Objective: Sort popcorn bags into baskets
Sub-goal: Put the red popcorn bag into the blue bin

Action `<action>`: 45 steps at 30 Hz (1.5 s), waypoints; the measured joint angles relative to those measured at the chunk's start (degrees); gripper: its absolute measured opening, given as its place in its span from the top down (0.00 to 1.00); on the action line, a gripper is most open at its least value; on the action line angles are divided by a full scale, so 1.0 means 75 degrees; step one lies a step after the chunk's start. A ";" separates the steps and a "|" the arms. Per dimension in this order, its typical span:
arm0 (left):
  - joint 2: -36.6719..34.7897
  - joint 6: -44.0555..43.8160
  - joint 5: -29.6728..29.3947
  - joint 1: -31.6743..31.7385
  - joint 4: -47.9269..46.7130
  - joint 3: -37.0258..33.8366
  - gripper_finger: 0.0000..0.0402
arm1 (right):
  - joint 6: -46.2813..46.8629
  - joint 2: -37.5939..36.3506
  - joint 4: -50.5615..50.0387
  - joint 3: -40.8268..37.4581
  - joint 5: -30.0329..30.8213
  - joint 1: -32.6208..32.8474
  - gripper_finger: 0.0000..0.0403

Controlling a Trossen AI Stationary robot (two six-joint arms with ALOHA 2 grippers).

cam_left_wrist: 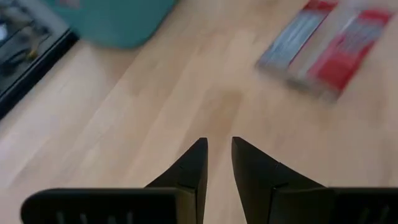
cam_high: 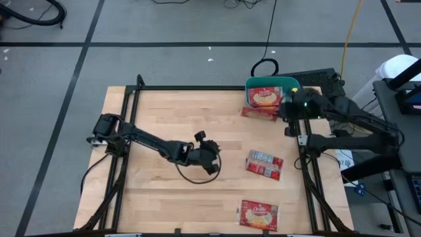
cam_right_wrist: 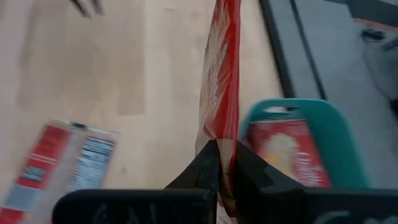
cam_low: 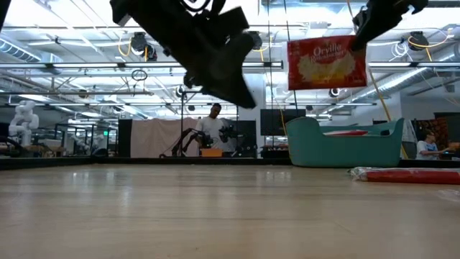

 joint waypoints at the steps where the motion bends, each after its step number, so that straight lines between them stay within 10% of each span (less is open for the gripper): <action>1: -0.0003 0.0051 0.0133 -0.0002 0.0362 -0.0104 0.81 | -0.0315 0.0103 -0.0115 0.0183 -0.0058 -0.0253 0.97; 25: -0.0003 0.0747 0.0621 -0.0444 0.1399 -0.0391 0.81 | -0.2531 0.2850 -0.0079 0.1235 -0.1460 -0.5215 0.99; 36: -0.0003 0.0819 0.0626 -0.0371 0.1463 -0.0391 0.81 | -0.2468 0.3567 -0.0685 0.1234 -0.3270 -0.6254 0.99; 45: -0.0003 0.1156 0.0635 -0.0279 0.1733 -0.0391 0.81 | -0.2043 0.4387 -0.0524 0.1232 -0.3227 -0.6509 0.85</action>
